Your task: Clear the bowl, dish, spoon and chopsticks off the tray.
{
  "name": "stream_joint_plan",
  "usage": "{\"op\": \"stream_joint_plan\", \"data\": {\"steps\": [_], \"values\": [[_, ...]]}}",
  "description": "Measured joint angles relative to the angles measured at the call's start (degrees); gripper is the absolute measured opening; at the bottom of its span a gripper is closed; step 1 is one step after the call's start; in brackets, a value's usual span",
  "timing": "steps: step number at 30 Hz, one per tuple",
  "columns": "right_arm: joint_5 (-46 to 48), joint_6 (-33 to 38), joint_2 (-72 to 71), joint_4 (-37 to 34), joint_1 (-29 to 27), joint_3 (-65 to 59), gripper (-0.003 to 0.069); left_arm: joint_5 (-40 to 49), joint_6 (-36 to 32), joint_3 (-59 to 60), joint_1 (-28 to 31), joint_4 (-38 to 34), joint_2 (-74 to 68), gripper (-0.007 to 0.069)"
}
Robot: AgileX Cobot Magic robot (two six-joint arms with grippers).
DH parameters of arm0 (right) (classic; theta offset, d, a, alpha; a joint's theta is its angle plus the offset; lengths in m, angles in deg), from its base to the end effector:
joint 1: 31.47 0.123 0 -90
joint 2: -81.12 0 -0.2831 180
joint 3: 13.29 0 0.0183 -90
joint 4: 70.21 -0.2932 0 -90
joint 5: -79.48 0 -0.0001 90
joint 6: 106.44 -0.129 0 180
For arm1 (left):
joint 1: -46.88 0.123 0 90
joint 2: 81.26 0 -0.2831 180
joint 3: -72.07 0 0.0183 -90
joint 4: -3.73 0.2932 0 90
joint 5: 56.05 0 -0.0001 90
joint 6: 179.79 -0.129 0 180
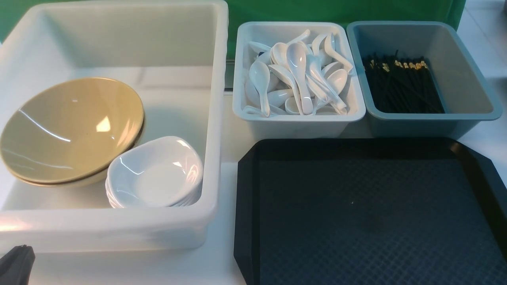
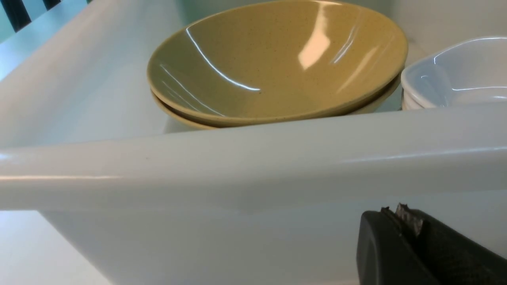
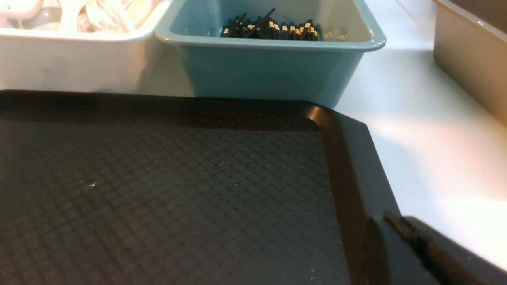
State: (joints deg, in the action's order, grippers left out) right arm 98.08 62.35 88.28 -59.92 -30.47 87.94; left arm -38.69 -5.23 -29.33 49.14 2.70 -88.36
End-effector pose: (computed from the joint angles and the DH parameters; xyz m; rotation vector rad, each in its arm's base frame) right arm 0.1352 -0.0050 0.1655 0.0474 1.8185 -0.0216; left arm 0.1356 0.0047 0.1690 0.0383 1.7990 0.0789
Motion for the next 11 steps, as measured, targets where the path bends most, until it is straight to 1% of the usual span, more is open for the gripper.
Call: {"op": "stream_joint_plan", "data": {"steps": [11], "values": [[0.00,0.11,0.00,0.00,0.00,0.00,0.0078,0.04,0.00,0.00,0.00,0.00,0.00,-0.0011]]}}
